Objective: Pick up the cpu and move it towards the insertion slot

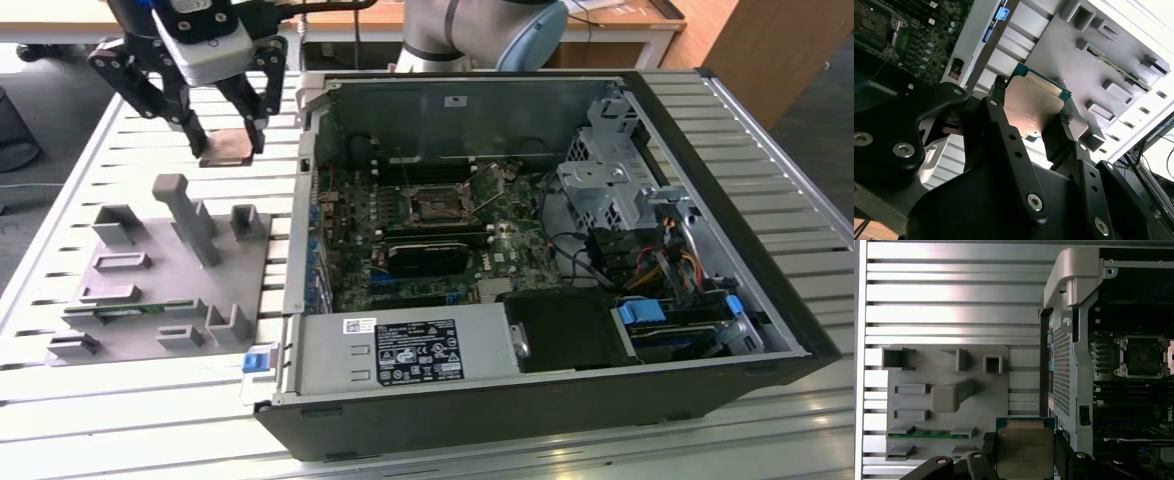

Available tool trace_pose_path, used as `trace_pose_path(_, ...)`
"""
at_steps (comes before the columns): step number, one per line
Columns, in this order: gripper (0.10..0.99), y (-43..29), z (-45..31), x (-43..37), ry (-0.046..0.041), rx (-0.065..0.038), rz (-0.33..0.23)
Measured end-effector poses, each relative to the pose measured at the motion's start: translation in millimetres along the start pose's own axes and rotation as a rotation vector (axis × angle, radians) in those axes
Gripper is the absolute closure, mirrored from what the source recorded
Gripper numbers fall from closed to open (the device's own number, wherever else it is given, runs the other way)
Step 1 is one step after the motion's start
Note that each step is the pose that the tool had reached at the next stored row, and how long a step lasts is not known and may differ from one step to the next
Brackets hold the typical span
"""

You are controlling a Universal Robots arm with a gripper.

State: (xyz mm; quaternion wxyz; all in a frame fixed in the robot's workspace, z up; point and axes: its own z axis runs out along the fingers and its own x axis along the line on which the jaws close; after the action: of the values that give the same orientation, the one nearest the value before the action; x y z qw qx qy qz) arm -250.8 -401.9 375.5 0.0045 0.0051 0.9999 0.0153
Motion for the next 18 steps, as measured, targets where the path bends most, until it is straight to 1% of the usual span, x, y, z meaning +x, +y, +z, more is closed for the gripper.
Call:
trace_pose_path(9,0.545,1.8,0.8,-31.2,0.0000,0.000,0.000)
trace_pose_path(18,0.545,10.2,1.6,-59.2,0.0000,0.000,0.000)
